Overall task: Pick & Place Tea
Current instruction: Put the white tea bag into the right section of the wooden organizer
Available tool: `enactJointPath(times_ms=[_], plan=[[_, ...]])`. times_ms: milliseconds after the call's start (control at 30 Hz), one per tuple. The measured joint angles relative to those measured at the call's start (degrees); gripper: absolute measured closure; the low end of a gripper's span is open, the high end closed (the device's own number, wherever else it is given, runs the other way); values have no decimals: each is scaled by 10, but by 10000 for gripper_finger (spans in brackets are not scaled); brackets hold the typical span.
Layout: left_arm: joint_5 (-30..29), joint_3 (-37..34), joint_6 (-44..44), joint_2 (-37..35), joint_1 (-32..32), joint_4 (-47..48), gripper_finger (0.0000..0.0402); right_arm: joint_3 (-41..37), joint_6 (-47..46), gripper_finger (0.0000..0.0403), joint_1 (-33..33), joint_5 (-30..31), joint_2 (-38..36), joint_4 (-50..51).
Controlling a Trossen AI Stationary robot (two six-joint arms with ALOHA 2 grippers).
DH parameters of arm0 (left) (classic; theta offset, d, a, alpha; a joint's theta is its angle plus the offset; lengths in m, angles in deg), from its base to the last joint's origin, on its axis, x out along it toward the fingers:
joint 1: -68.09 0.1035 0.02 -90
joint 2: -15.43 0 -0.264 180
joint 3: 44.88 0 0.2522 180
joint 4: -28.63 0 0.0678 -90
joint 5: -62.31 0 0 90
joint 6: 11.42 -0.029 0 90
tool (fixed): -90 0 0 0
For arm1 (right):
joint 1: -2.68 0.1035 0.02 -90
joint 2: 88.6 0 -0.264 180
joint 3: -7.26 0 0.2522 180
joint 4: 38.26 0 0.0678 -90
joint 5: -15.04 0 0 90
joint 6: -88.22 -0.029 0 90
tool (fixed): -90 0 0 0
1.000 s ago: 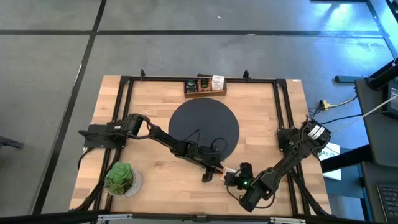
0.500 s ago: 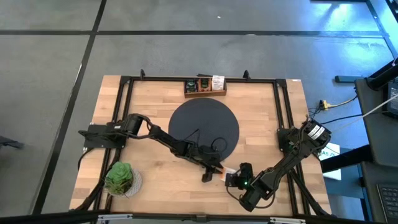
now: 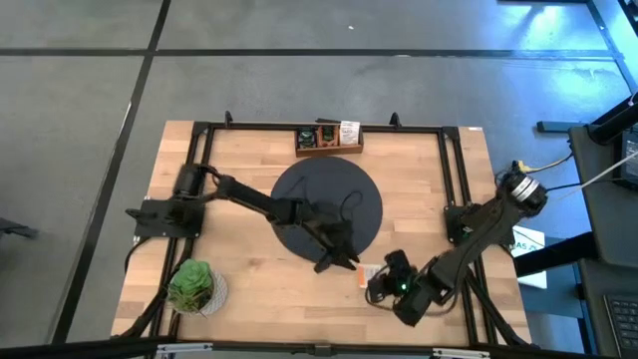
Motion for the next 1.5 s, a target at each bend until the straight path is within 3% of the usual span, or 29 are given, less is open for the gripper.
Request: enactJointPath(times_ms=[100,267,567,767,933,1067,1267,1500], plan=[[50,1,-2,-59,21,4,274,0,88,397,-31,-1,-48,24],[61,3,-41,-162,53,85,274,0,258,399,-118,-19,-113,56],[45,2,-134,-321,136,330,274,0,592,397,-370,-98,-186,17],[-24,-10,-162,-363,185,378,274,40,855,397,-594,-279,-202,-21],[-55,-13,-157,-366,231,389,274,131,1021,397,-753,-398,-166,11],[-88,-13,-150,-363,257,397,274,223,1140,397,-835,-443,-108,64],[-133,-13,-143,-363,277,397,274,391,1315,399,-889,-451,25,202],[-136,-13,-141,-363,286,405,274,550,1524,398,-906,-449,185,371]])
